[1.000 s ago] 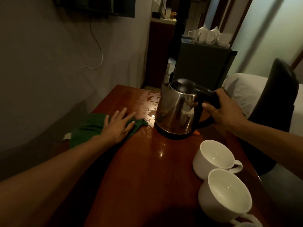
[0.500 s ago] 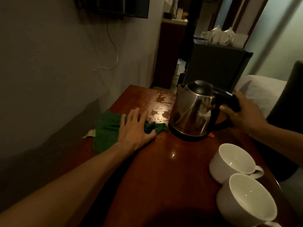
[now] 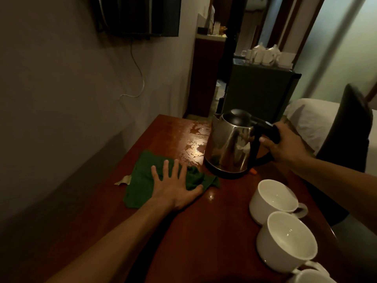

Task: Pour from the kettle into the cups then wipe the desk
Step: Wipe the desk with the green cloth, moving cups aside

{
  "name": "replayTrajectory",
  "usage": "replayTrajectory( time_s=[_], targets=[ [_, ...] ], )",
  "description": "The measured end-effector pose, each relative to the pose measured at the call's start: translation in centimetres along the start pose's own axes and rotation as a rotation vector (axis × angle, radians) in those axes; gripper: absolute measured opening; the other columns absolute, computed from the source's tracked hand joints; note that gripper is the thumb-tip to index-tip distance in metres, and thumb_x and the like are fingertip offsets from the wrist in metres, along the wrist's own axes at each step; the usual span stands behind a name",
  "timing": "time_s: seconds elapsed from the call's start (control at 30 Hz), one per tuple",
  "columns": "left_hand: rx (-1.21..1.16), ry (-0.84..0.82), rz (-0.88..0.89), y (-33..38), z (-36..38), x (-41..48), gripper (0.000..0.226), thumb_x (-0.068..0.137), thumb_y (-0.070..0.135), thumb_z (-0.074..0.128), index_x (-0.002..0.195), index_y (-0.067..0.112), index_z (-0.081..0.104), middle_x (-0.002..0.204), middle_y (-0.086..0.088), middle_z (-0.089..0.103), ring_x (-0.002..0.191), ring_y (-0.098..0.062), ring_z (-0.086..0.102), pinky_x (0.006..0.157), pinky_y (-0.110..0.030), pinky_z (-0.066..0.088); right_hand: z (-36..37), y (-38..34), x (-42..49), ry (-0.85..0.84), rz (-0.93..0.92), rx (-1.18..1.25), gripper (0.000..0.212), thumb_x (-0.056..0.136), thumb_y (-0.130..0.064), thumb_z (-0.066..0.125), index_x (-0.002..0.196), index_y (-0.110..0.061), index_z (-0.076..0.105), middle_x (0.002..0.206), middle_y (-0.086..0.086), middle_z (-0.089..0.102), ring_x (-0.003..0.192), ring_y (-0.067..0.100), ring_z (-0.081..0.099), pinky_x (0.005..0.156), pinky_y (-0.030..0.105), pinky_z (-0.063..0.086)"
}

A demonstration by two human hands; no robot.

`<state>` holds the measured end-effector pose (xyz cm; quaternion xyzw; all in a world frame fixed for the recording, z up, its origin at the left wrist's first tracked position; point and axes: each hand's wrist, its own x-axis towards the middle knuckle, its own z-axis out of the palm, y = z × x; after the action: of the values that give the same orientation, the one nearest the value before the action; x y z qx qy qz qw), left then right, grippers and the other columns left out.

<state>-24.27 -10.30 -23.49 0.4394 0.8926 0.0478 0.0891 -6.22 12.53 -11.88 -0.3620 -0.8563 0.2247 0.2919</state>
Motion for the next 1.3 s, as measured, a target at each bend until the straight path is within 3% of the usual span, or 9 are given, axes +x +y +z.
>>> replayTrajectory(
  time_s=[0.27,0.73,1.0,1.3],
  targets=[
    [0.053,-0.013,0.164,3.5,1.1,-3.8,0.089,0.089,0.08,0.013,0.16,0.031,-0.01,0.166,-0.001,-0.021,0.15,-0.028,-0.027,0.113,-0.066,-0.019,0.2,0.1,-0.3,0.023,0.004,0.025,0.031,0.096,-0.023,0.063,0.124,-0.015,0.054,0.107,0.002,0.058,0.098,0.017,0.055,0.082,0.034,0.044],
    [0.048,-0.014,0.194,7.0,1.7,-3.9,0.087,0.089,0.079,0.016,0.16,0.034,-0.006,0.167,0.0,-0.018,0.15,-0.026,-0.028,0.113,-0.065,-0.021,0.1,0.7,0.1,0.007,0.017,0.053,0.03,0.096,-0.025,0.063,0.123,-0.021,0.051,0.103,-0.004,0.057,0.096,0.016,0.056,0.085,0.037,0.049],
    [0.057,-0.007,0.199,6.7,1.6,-6.2,0.086,0.09,0.078,0.016,0.161,0.033,-0.003,0.167,0.005,-0.018,0.15,-0.019,-0.028,0.116,-0.061,-0.02,-0.2,0.4,-0.2,-0.028,0.06,0.086,0.036,0.093,-0.033,0.067,0.122,-0.023,0.05,0.101,-0.007,0.057,0.093,0.014,0.056,0.065,0.023,0.041],
    [0.074,-0.009,0.208,6.9,1.5,-9.2,0.085,0.089,0.078,0.016,0.16,0.036,-0.004,0.166,0.01,-0.02,0.149,-0.016,-0.029,0.116,-0.058,-0.024,-0.8,-0.5,-1.4,0.006,0.123,0.11,0.063,0.091,-0.03,0.071,0.144,-0.021,0.039,0.134,0.009,0.056,0.121,0.029,0.057,0.082,0.031,0.047]
  ],
)
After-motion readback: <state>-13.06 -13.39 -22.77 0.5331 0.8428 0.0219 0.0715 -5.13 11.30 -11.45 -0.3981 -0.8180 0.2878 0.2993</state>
